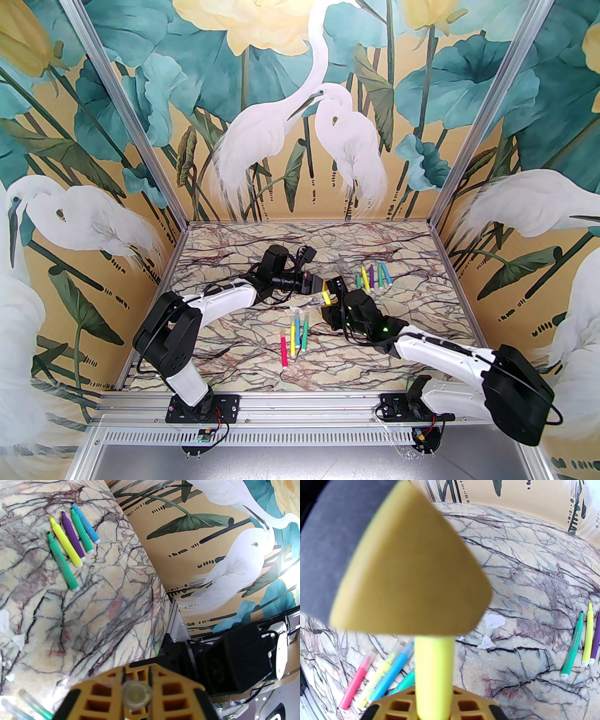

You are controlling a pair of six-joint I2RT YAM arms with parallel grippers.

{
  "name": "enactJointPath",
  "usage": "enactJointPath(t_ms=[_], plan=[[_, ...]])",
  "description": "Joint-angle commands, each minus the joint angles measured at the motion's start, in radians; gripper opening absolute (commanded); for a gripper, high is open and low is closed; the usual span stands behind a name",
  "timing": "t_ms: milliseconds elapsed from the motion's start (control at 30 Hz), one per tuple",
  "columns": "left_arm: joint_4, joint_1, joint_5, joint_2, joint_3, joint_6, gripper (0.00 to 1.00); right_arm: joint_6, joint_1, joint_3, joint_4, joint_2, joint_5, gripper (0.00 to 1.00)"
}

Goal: Open the pen caps

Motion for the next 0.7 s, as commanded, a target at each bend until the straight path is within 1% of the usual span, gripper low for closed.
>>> enactJointPath(t_ms=[0,200,367,433,667], plan=[[-0.009,0.077,-0.107,0.016,0.05,0.003,0.0,-0.002,0.009,-0.044,-0.069,-0.023,-0.023,0.0],[-0.021,0.096,-0.113,0.015,0.079,-0.014,0.0,-0.006,0.023,-0.061,-0.067,-0.012,-0.038,0.0],[-0.027,0.115,-0.116,0.007,0.077,-0.019,0.0,-0.004,0.027,-0.068,-0.061,-0.027,-0.02,0.0],[-0.071,0.12,-0.139,0.0,0.078,0.01,0.0,0.001,0.026,-0.069,-0.06,-0.036,0.003,0.0],[-0.343,0.12,-0.318,-0.033,0.097,0.177,0.0,0.025,0.011,-0.039,-0.079,-0.017,0.144,0.0]])
